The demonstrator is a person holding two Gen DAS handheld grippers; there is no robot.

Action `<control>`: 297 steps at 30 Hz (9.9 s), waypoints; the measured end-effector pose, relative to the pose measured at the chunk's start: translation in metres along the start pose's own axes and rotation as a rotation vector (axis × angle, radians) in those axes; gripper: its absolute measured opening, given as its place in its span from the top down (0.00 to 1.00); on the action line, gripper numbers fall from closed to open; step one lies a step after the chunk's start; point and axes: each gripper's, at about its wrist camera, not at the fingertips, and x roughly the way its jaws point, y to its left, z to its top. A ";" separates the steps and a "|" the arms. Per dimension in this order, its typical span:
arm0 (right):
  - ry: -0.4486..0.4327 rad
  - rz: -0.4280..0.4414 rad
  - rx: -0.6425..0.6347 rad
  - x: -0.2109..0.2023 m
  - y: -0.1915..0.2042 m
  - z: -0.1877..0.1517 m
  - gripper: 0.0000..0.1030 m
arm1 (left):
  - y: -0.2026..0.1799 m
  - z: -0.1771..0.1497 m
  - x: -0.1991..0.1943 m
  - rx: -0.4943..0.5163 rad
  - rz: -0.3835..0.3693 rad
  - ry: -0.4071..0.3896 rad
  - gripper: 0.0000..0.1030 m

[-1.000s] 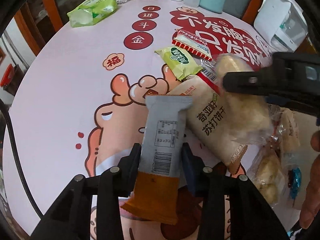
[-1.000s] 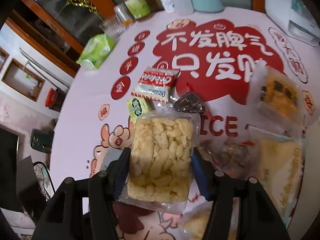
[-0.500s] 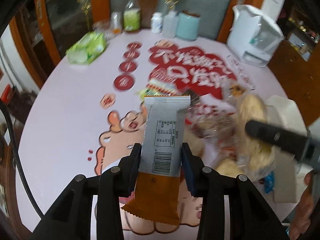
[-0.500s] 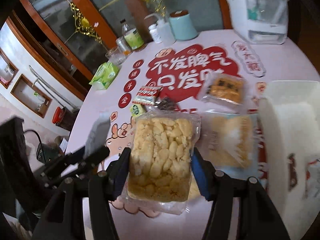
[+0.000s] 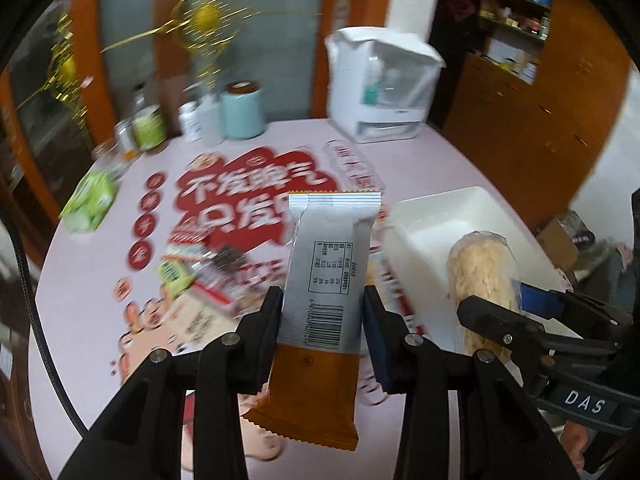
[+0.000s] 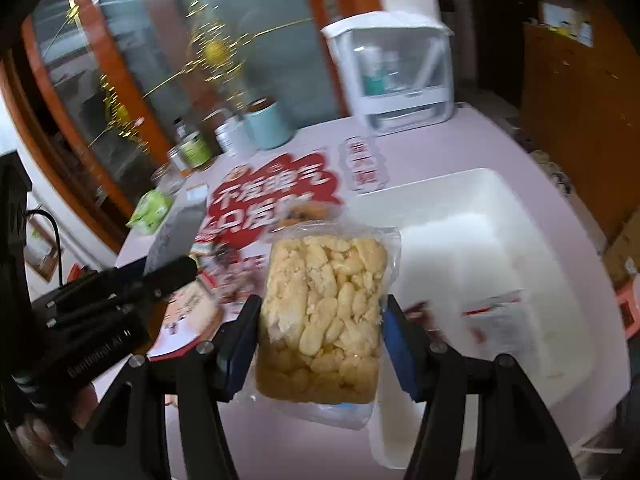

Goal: Organize snacks
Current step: 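Carry both snacks into the white tray and open both tools, then grasp the brown cracker pouch with the left tool while the right tool grasps another cracker bag, then carry both snacks into the white tray and open both tools, then move both open tools back over the snacks on the table, then grasp the green cake pack with the left tool while the right tool grasps the Cookie bag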

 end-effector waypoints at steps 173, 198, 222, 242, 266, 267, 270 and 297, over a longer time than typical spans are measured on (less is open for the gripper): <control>0.012 -0.126 -0.010 -0.003 -0.048 -0.015 0.42 | -0.061 0.020 0.017 0.103 0.031 0.082 0.44; 0.115 -0.090 0.021 0.073 -0.168 0.002 0.16 | -0.186 0.050 0.170 0.145 0.106 0.160 0.20; 0.151 -0.048 -0.010 0.076 -0.157 -0.011 0.16 | -0.172 0.049 0.201 0.024 0.137 0.143 0.20; 0.034 -0.080 -0.048 0.013 -0.084 -0.007 0.16 | -0.171 0.046 0.124 0.074 0.074 0.073 0.20; 0.068 0.011 -0.226 0.081 0.136 0.052 0.16 | 0.122 0.004 -0.013 -0.135 0.368 0.013 0.17; 0.074 0.018 -0.232 0.092 0.145 0.058 0.16 | 0.132 0.004 -0.008 -0.144 0.380 0.015 0.16; 0.092 0.056 -0.247 0.129 0.168 0.077 0.16 | 0.160 0.006 0.012 -0.183 0.414 0.031 0.16; 0.515 0.124 -0.282 0.381 0.274 0.076 0.19 | 0.245 -0.019 0.178 -0.525 0.389 0.179 0.16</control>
